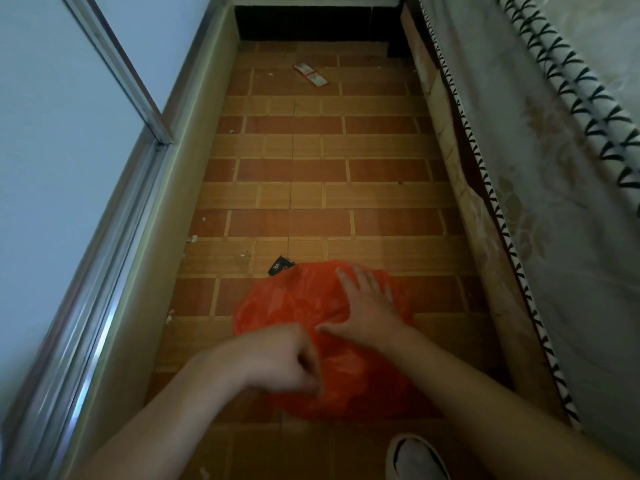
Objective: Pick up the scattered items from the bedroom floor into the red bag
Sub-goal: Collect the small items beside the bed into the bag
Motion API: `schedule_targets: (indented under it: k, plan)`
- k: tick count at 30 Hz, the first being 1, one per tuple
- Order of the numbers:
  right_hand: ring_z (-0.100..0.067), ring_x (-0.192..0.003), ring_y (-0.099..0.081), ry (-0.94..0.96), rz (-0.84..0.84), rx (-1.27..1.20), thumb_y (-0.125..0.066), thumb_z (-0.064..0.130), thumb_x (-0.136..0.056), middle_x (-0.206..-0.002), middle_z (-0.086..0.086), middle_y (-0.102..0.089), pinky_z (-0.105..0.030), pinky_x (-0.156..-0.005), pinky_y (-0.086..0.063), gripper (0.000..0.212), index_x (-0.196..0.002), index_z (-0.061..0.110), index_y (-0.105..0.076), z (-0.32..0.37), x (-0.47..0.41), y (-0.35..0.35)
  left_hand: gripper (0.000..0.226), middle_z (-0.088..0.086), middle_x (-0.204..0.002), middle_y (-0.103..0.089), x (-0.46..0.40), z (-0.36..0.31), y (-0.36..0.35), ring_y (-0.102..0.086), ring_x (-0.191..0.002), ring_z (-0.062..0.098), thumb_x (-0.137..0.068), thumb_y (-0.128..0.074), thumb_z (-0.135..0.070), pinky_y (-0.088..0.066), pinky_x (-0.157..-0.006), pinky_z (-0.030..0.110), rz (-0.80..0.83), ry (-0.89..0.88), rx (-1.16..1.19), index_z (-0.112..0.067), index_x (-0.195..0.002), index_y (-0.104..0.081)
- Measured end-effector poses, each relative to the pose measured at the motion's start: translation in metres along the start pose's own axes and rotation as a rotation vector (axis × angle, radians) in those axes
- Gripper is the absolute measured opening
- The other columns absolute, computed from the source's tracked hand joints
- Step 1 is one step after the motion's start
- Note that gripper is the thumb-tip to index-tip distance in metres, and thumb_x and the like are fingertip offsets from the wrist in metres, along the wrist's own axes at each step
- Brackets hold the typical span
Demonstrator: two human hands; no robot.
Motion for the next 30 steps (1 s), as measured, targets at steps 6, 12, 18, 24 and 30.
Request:
schedule_targets:
  k: [6,12,18,24,30]
  plan:
    - [-0.031,-0.158,0.017,0.080,0.099,0.185,-0.079,0.074,-0.066,-0.171,-0.003,0.020,-0.064,-0.124,0.003,0.142,-0.162,0.032,0.016,-0.003,0.025,-0.041,0.062,0.000,-0.164,-0.028,-0.055,0.038,-0.014,-0.024,-0.153,0.029,-0.097,-0.055,-0.051,-0.032,-0.120,0.054,-0.562,0.019,-0.403,-0.038,-0.154,-0.033]
    - [-0.024,-0.158,0.016,0.357,0.068,0.320,-0.065,0.047,-0.089,-0.173,0.000,0.014,-0.058,-0.125,0.007,0.103,-0.164,0.034,0.006,-0.047,0.042,-0.058,0.081,0.004,-0.171,0.016,-0.081,0.097,-0.061,0.015,-0.156,0.037,-0.102,-0.052,-0.044,-0.009,-0.120,0.068,-0.114,0.235,-0.631,-0.037,-0.162,0.002]
    - [-0.030,-0.158,-0.015,0.364,0.078,0.398,-0.041,0.063,-0.100,-0.171,-0.005,-0.020,-0.065,-0.124,-0.013,0.072,-0.162,0.030,-0.025,-0.094,0.046,-0.071,0.065,0.009,-0.171,0.009,-0.072,0.111,-0.060,0.008,-0.157,0.038,-0.106,-0.033,-0.039,-0.012,-0.123,0.062,-0.177,0.394,-0.504,-0.029,-0.164,-0.005]
    - [-0.017,-0.160,0.000,0.499,0.034,0.244,-0.063,0.058,-0.083,-0.173,0.002,-0.007,-0.047,-0.127,-0.001,0.094,-0.162,0.031,-0.022,-0.054,0.040,-0.036,0.065,0.008,-0.172,0.001,-0.062,0.105,-0.054,0.001,-0.158,0.034,-0.104,-0.038,-0.042,-0.014,-0.124,0.058,-0.242,0.379,-0.392,-0.027,-0.163,-0.015]
    - [-0.017,-0.155,-0.021,0.555,-0.127,0.082,-0.061,0.081,-0.079,-0.169,0.003,-0.026,-0.038,-0.125,-0.012,0.097,-0.157,0.029,-0.037,0.010,0.012,0.005,0.060,0.003,-0.168,-0.020,-0.052,0.107,-0.048,-0.015,-0.155,0.027,-0.099,-0.046,-0.040,-0.027,-0.121,0.054,-0.417,0.287,-0.255,-0.030,-0.157,-0.032]
Point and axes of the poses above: each hand's wrist, its own x-axis away from the middle knuckle, its own y-axis out of the back of the hand, z = x × y, the point moved 2 cm from there along -x, towards the middle knuckle
